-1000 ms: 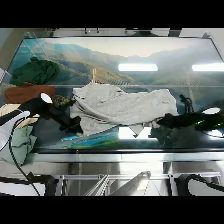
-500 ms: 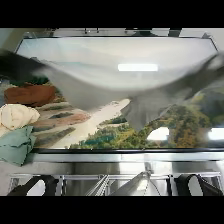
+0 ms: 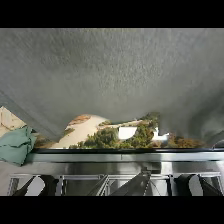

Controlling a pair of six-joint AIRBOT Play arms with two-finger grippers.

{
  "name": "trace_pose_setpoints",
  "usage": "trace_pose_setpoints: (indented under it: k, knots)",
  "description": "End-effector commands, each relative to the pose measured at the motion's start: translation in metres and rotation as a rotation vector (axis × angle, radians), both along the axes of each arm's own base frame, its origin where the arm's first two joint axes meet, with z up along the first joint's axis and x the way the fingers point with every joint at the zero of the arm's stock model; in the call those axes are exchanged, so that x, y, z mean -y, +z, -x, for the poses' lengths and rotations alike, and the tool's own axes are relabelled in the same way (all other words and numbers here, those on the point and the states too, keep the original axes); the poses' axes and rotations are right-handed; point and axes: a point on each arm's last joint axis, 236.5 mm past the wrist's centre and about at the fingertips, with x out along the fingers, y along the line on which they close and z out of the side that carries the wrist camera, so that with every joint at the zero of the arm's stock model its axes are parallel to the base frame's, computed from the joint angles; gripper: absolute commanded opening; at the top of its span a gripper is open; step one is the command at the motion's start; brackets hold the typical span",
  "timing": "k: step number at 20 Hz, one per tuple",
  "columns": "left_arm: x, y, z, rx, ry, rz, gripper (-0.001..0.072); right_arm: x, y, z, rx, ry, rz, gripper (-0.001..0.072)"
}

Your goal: Fold the shirts.

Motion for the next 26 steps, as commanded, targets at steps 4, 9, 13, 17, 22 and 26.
trace_pose_setpoints:
  k: [4, 9, 13, 17, 22, 26]
  knots:
    - [0.031, -0.236, -0.155, -0.57, -0.083, -0.243, 0.0022, -0.018, -0.229, -0.167, -0.567, 0.232, 0.053, 0.0019]
    - [0.035, -0.397, -0.241, -0.883, -0.099, -0.214, 0.0019, 0.001, -0.349, -0.273, -0.701, 0.089, -0.028, 0.0091]
    - [0.02, -0.408, -0.275, -0.913, -0.077, -0.142, 0.0702, 0.043, -0.344, -0.284, -0.737, 0.017, -0.14, 0.0381]
    - [-0.036, -0.405, -0.232, -1.052, -0.037, -0.157, 0.0699, 0.12, -0.371, -0.19, -1.071, -0.056, -0.1, 0.0314]
    - [-0.04, -0.453, -0.119, -1.323, -0.069, -0.133, 0.0699, 0.122, -0.474, -0.05, -1.46, -0.078, -0.387, 0.0325]
    - [-0.03, -0.488, -0.038, -1.455, -0.054, -0.169, 0.07, 0.066, -0.556, 0.023, -1.705, -0.133, -0.621, 0.051]
